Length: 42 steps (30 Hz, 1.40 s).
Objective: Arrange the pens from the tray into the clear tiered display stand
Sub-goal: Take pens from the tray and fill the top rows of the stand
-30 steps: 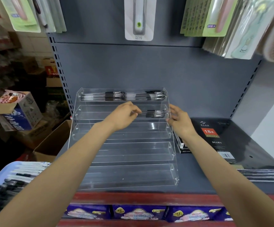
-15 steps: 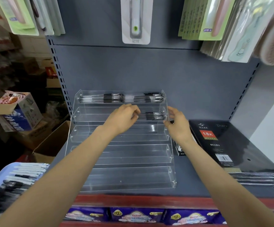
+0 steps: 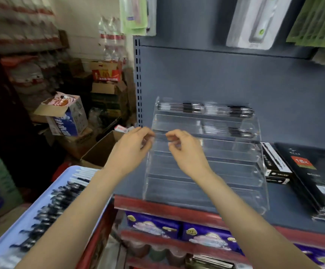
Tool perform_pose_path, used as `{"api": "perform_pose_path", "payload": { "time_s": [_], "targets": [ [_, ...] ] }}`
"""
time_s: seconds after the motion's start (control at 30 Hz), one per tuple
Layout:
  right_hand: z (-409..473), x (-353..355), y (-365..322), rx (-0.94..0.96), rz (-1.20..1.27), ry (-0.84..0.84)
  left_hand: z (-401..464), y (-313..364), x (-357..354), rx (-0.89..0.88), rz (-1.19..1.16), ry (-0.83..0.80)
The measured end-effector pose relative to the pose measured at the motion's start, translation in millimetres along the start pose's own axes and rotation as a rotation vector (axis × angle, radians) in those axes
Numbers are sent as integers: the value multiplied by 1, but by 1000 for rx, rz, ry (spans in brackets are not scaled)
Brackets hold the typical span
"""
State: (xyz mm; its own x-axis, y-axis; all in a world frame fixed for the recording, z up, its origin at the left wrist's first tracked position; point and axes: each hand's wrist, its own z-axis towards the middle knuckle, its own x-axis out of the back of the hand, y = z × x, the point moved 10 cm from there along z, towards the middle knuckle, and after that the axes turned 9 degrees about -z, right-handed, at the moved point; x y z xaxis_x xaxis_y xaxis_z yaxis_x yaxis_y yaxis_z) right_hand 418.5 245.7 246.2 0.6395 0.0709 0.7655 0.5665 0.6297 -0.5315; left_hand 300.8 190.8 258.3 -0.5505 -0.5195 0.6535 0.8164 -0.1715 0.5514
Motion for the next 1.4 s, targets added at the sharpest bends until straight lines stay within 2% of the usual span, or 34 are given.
{"api": "perform_pose_path", "payload": {
  "time_s": [0.13, 0.3, 0.47, 0.67, 0.77, 0.87, 1.03, 1.2, 1.3, 1.4],
  "targets": [
    [-21, -84, -71, 43, 30, -97, -68, -83, 61, 175, 38, 16],
    [-58, -201, -132, 9, 46, -264, -157, -178, 103, 390, 118, -76],
    [-97, -316, -148, -66, -63, -543, -230, -266, 106, 528, 141, -205],
    [-121, -400, -131, -114, -220, -635, -294, -334, 73, 588, 117, -417],
    [-121, -418, -123, -100, -320, -600, -309, -347, 62, 581, 119, -486],
    [-114, -418, -116, -121, -398, -540, -302, -348, 67, 526, 164, -408],
    [-106, -426, -110, -113, -424, -640, -296, -367, 79, 547, 307, -390],
    [-101, -431, -104, -155, -339, -698, -292, -381, 81, 555, 187, -403],
    [-99, -424, -107, -160, -281, -647, -288, -383, 85, 557, 95, -392],
    [-95, -410, -111, -163, -257, -568, -283, -377, 96, 595, -140, -304]
  ]
}}
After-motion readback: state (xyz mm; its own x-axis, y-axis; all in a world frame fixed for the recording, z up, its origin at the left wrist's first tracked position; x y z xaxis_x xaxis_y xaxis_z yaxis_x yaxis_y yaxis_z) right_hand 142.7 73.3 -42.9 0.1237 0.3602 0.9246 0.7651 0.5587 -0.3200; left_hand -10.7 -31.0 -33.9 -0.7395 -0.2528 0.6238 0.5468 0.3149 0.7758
